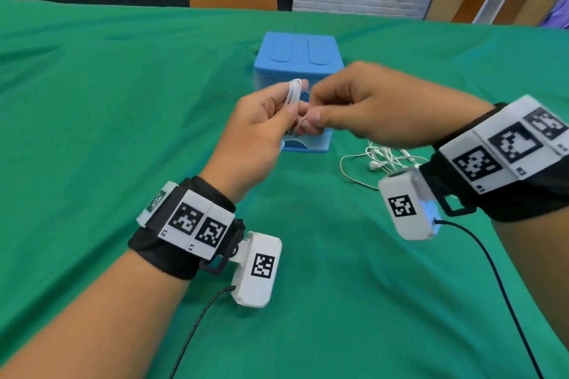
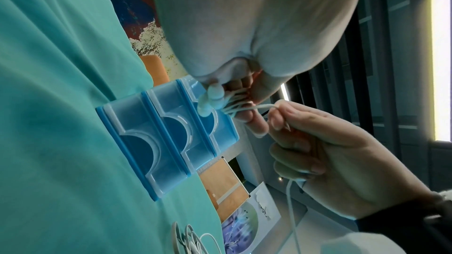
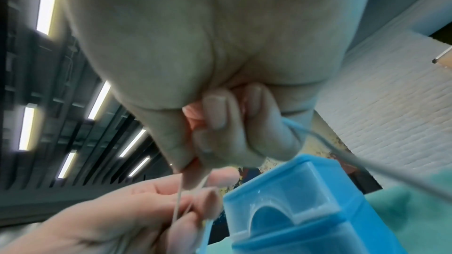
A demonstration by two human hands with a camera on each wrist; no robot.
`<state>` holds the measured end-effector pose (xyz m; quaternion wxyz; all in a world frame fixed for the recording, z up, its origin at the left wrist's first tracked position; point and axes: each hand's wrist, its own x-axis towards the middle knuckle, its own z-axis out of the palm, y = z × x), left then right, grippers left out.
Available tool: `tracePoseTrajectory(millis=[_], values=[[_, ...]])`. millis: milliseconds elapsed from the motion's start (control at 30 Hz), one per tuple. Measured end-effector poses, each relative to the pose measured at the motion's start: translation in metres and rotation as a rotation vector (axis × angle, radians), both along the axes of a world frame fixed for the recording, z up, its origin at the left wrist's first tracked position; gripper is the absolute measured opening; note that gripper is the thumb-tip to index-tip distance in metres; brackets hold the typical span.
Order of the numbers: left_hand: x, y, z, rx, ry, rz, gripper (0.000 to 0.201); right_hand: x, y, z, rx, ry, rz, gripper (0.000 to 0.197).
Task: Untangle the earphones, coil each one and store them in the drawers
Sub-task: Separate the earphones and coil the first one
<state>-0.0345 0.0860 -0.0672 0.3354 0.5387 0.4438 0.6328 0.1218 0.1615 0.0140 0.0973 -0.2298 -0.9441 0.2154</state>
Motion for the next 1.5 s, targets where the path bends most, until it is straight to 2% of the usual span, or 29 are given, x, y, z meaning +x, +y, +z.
tracePoseTrajectory(millis=[133, 233, 367, 533, 667, 833, 967, 1100, 1233, 1400, 1500], values=[[0.0, -0.002, 0.004, 0.023, -0.008, -0.071, 0.024, 0.005, 0.014, 0.011, 0.147, 0.101, -0.102, 0.029], [0.0, -0.005, 0.006, -0.034, -0.023, -0.084, 0.025, 0.004, 0.019, 0.007, 0.167, 0.134, -0.129, 0.03], [-0.002, -0.007, 0.006, -0.094, -0.054, -0.079, 0.027, -0.002, 0.026, -0.01, 0.062, 0.243, -0.135, 0.034], [-0.002, -0.01, 0.009, -0.064, -0.146, -0.114, 0.025, -0.008, 0.027, -0.031, -0.102, 0.323, -0.127, 0.036], [-0.001, -0.008, 0.01, 0.001, -0.267, -0.091, 0.023, -0.008, 0.021, -0.045, -0.096, 0.249, -0.085, 0.034], [-0.008, -0.004, 0.01, 0.073, -0.407, -0.035, 0.03, -0.006, -0.002, -0.045, -0.033, 0.076, -0.013, 0.026], [-0.01, -0.002, 0.01, 0.035, -0.334, -0.043, 0.032, -0.006, -0.016, -0.03, 0.049, -0.012, -0.007, 0.024], [-0.008, -0.002, 0.008, -0.02, -0.189, -0.059, 0.032, -0.002, -0.016, -0.005, 0.103, 0.032, -0.042, 0.025], [-0.004, -0.004, 0.008, 0.005, -0.106, -0.115, 0.033, 0.003, -0.006, 0.009, 0.145, 0.042, -0.059, 0.026], [-0.002, -0.007, 0.009, -0.032, -0.001, -0.14, 0.026, 0.007, 0.009, 0.011, 0.178, 0.21, -0.148, 0.031], [-0.004, -0.008, 0.009, -0.061, -0.03, -0.123, 0.029, 0.005, 0.018, 0.0, 0.155, 0.312, -0.203, 0.034]])
